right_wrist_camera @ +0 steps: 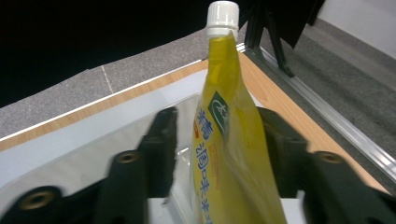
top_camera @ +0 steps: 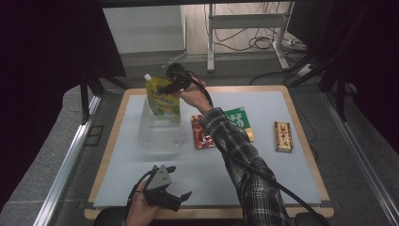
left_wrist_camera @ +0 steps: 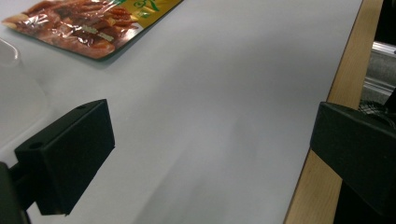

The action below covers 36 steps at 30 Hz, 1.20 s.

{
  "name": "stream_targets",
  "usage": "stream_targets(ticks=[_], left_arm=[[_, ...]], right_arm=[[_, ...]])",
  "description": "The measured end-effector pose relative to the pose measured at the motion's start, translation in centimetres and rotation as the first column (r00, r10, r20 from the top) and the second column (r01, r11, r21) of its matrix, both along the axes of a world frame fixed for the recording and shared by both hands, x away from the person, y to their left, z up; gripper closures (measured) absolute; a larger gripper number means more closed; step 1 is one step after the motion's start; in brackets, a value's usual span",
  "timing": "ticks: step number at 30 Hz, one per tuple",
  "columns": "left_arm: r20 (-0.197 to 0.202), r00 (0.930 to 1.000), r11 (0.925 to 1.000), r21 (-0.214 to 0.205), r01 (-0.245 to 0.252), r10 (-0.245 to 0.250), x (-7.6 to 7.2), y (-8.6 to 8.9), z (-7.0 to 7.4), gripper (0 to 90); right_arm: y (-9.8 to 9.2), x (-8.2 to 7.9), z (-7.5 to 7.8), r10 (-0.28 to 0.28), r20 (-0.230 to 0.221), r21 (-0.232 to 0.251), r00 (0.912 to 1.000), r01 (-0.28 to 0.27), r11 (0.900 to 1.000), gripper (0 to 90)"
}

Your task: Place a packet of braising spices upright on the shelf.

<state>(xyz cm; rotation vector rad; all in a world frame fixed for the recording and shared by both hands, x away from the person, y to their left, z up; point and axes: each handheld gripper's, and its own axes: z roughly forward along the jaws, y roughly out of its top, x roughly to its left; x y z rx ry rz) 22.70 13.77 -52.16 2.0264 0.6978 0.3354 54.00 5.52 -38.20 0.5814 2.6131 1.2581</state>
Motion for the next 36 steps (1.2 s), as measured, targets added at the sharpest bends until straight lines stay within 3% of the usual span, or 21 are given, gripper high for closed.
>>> stream_targets(ticks=[5, 13, 18, 25, 28, 36], left_arm=[[-0.012, 0.9999, 0.9999, -0.016, 0.002, -0.002, 0.1, 0.0, 0.0, 0.0], [-0.012, 0.9999, 0.9999, -0.011, 0.002, -0.002, 0.0, 0.0, -0.1, 0.0], [-0.064, 0.9979, 0.9996, -0.026, 0.008, -0.009, 0.1, 0.0, 0.0, 0.0], [-0.031, 0.9995, 1.0, -0.005, 0.007, -0.007, 0.0, -0.1, 0.0, 0.0], [-0.017, 0.9999, 1.0, 0.005, 0.001, -0.001, 0.0, -0.1, 0.0, 0.0], [-0.005, 1.0, 0.9999, 0.013, 0.002, -0.002, 0.0, -0.2, -0.1, 0.0]], right_arm=[[-0.7, -0.5, 0.2, 0.005, 0.004, -0.009, 1.0, -0.005, 0.9999, 33.8], [-1.3, -1.2, 0.3, -0.008, 0.022, -0.017, 0.9997, 0.008, 0.9998, 26.2], [-1.8, -1.6, 0.4, 0.005, 0.031, -0.012, 0.9995, -0.005, 0.9999, 22.5], [-3.1, -2.1, 0.5, 0.018, 0.036, -0.007, 0.9992, -0.017, 0.9998, 15.2], [-4.0, -2.4, 0.6, 0.039, 0.01, 0.015, 0.9992, -0.039, 0.9991, 10.8], [-5.5, -3.4, 0.6, 0.055, 0.014, 0.009, 0.9984, -0.055, 0.9984, 5.8]])
